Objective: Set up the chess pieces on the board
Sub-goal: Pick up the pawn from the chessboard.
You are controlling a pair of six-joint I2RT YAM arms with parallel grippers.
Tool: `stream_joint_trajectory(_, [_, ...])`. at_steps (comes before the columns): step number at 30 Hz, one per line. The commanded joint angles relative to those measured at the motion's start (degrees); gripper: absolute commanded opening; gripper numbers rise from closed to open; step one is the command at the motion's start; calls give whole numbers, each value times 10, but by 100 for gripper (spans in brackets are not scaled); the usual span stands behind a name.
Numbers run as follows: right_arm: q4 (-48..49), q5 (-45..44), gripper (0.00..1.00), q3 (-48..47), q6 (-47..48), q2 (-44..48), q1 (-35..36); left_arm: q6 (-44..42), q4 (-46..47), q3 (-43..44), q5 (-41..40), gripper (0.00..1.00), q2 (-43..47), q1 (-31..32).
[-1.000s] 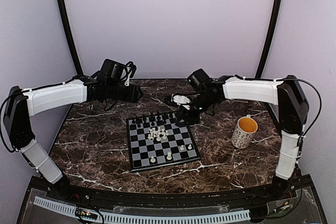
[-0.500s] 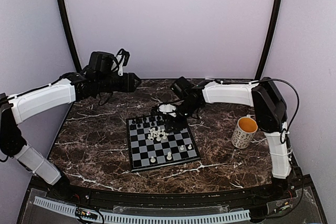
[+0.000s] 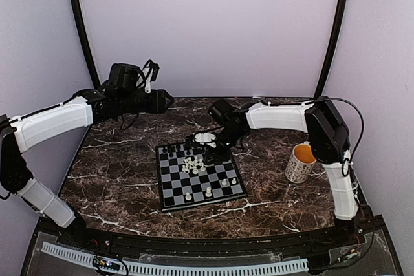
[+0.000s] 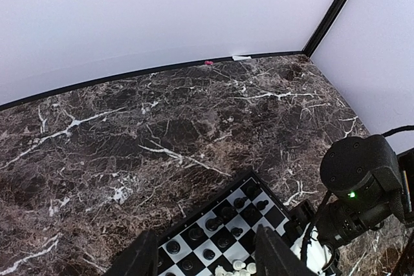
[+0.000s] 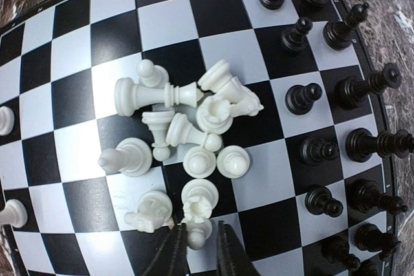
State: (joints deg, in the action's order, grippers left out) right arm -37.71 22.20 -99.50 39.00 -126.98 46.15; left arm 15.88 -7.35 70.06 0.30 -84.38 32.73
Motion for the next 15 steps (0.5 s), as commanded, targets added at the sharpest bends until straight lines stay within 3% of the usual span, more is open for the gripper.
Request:
stream_joint_trajectory(1, [1, 9, 9, -4, 5, 7, 5, 6, 5, -1, 19, 53, -1, -5])
stream_joint_trajectory(5, [2, 6, 3, 6, 5, 21, 6, 7, 4, 1, 23, 54, -6, -7])
stream_joint_trajectory(15, [1, -7, 2, 91, -2, 127, 5, 10, 1, 3, 30, 54, -13, -9])
